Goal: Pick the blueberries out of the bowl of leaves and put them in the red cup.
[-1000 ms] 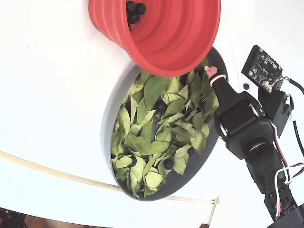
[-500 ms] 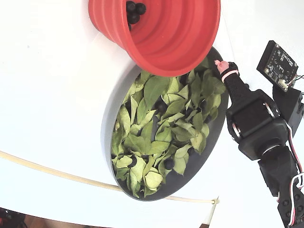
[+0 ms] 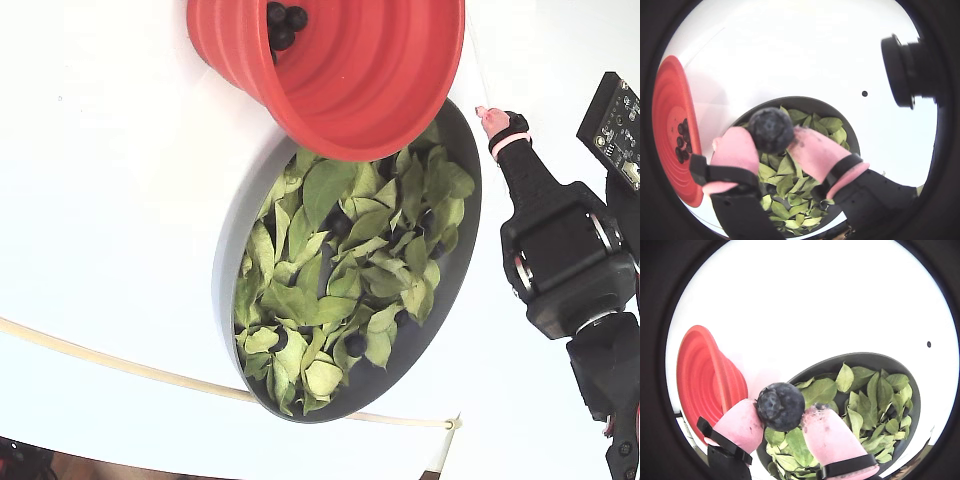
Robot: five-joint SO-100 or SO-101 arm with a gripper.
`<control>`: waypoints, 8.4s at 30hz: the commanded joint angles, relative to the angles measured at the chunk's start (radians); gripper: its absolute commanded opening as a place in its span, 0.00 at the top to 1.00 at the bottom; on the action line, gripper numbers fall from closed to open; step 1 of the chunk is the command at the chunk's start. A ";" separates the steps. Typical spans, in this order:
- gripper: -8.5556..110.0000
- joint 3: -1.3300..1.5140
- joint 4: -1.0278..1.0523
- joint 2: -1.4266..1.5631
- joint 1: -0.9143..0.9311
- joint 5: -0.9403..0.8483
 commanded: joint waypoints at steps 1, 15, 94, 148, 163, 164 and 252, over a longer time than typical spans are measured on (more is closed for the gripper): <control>0.81 -0.012 0.006 0.144 -0.020 0.008; 0.80 -0.003 0.025 0.192 -0.104 0.035; 0.79 0.140 0.235 0.259 0.069 -0.012; 0.79 0.120 0.098 -0.069 0.133 0.017; 0.79 0.049 0.052 -0.166 0.144 0.032; 0.79 0.046 0.052 -0.170 0.143 0.032; 0.83 -0.035 -0.083 -0.419 0.130 0.028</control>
